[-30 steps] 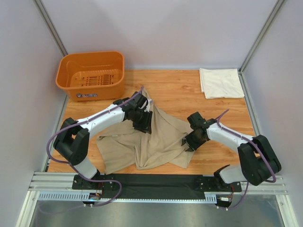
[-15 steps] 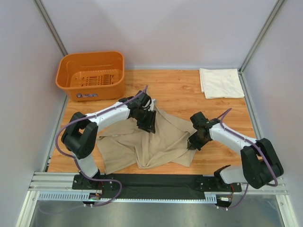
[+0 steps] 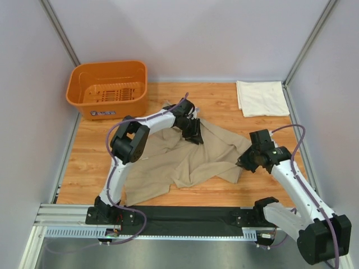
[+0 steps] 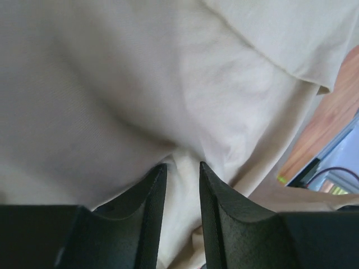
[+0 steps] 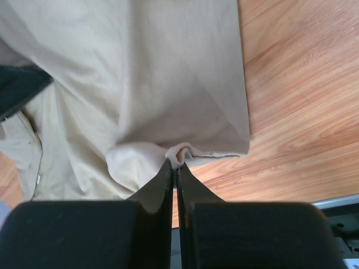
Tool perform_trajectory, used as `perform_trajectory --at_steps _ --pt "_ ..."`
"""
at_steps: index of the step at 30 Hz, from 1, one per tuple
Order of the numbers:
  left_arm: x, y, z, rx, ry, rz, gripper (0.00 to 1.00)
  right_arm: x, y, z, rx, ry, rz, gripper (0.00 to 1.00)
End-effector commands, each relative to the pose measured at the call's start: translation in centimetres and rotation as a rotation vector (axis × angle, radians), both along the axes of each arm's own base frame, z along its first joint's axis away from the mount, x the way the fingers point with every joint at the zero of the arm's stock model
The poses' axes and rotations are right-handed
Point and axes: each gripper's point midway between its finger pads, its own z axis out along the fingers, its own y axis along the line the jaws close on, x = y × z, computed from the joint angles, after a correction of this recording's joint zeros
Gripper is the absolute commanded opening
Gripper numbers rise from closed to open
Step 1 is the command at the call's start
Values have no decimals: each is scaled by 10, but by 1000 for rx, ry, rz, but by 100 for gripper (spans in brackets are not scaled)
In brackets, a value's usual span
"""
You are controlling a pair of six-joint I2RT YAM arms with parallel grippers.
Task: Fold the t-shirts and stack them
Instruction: Flatten the tshirt out
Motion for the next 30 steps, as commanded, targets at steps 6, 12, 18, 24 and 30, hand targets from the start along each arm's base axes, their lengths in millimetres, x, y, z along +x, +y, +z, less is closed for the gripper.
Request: perform_trajectory --at_steps 6,12,18,24,30 --pt "90 -23 60 -10 -215 46 41 13 -4 2 44 8 97 0" --pt "50 48 158 144 -454 32 53 33 -9 14 -18 -63 173 0" --pt "-67 148 134 288 -404 -30 50 40 15 -2 66 0 343 0" --pt "-165 174 87 245 -217 -95 68 42 21 0 62 -25 430 0" --pt "-200 157 59 305 -269 -210 66 28 25 0 102 -33 424 0"
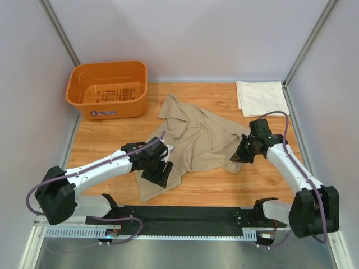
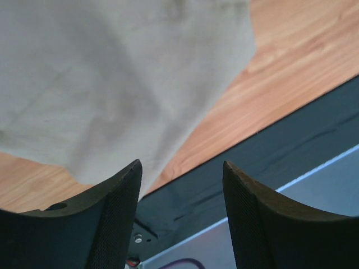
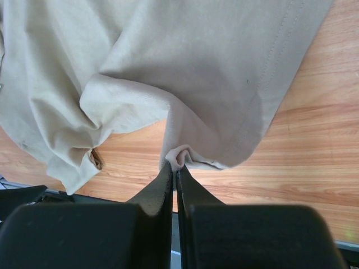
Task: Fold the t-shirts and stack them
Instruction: Flatten the tshirt out
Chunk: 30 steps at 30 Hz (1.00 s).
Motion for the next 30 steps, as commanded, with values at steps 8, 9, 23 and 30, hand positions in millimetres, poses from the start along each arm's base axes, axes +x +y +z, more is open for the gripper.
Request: perform_trajectory --at_steps 8,9,23,30 --pt "-7 -27 -41 206 -90 -121 58 -17 4 8 40 -45 21 0" --pt "-7 -28 -44 218 -92 -132 57 -18 3 9 38 -49 22 0" --pt "15 -29 -14 359 -201 -225 0 -25 3 13 52 -67 -4 0" --pt "115 6 28 499 -262 -87 0 -16 5 19 56 -69 -1 0"
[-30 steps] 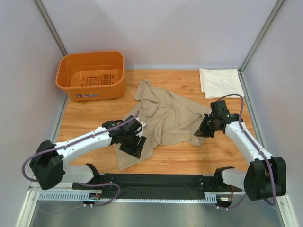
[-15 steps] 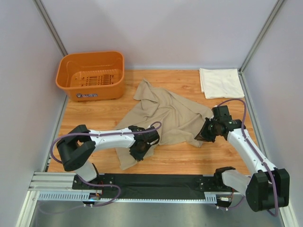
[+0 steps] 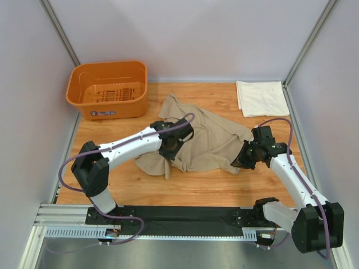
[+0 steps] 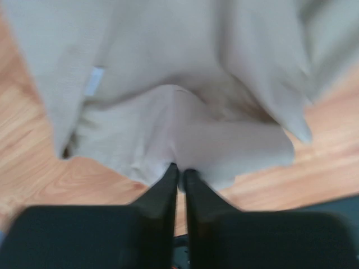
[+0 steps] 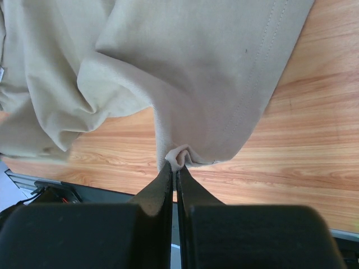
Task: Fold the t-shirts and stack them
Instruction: Flatten the tshirt out
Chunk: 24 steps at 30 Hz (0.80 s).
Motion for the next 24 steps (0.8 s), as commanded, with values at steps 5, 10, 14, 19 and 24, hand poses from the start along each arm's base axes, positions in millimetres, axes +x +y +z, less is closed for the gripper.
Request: perform_trajectory --at_steps 5,10,14,19,24 --pt "102 95 37 226 -121 254 54 12 6 17 19 -28 15 0" --pt "82 89 48 78 -99 268 64 13 4 16 2 -27 37 0" --pt "31 35 46 -347 51 232 54 12 5 12 5 -23 48 0" --pt "-14 12 29 -642 164 333 61 13 6 9 9 -20 62 0" --pt "-31 22 -10 -637 227 523 70 17 8 7 14 -15 71 0"
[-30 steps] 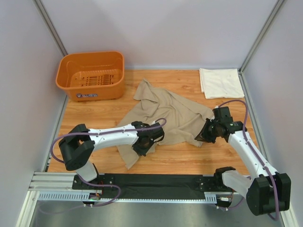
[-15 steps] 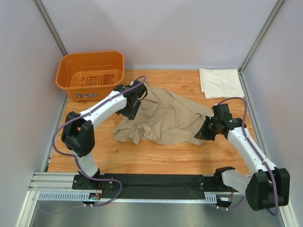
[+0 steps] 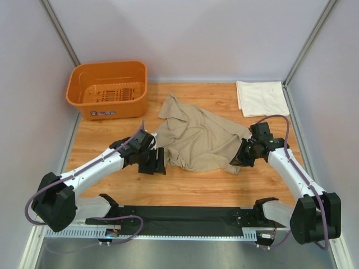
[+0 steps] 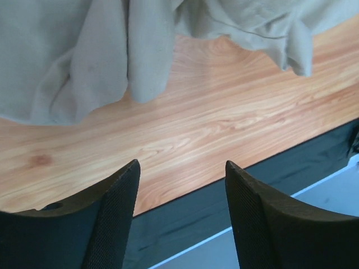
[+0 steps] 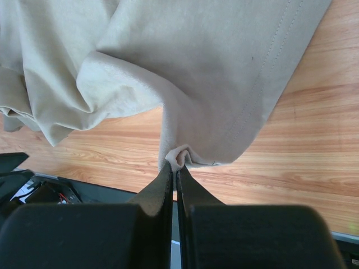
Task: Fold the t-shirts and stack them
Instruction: Flatten the tshirt out
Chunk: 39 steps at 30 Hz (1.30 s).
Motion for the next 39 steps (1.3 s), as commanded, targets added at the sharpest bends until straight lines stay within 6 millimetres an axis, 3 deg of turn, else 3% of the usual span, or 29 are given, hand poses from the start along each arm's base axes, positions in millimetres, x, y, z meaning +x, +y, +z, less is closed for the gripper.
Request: perform_trajectory --at_steps 1,3,10,14,21,30,35,39 --pt "9 -27 -2 -178 30 158 69 10 4 9 13 -48 29 0" --pt "7 -25 -11 -215 10 198 67 11 5 11 18 -45 33 0" --pt "37 -11 -26 -265 -212 345 69 4 3 8 5 -39 48 0" --pt "36 1 -52 -249 -219 420 65 2 6 4 27 -31 49 0" --pt "46 6 -60 -264 -280 468 59 4 10 3 50 -29 43 0" --pt "38 6 -74 -278 -205 531 50 4 10 5 51 -31 52 0" --pt "42 5 -66 -304 -218 549 39 5 12 7 59 -33 51 0" --pt "42 5 -64 -314 -206 576 36 6 12 7 59 -36 51 0"
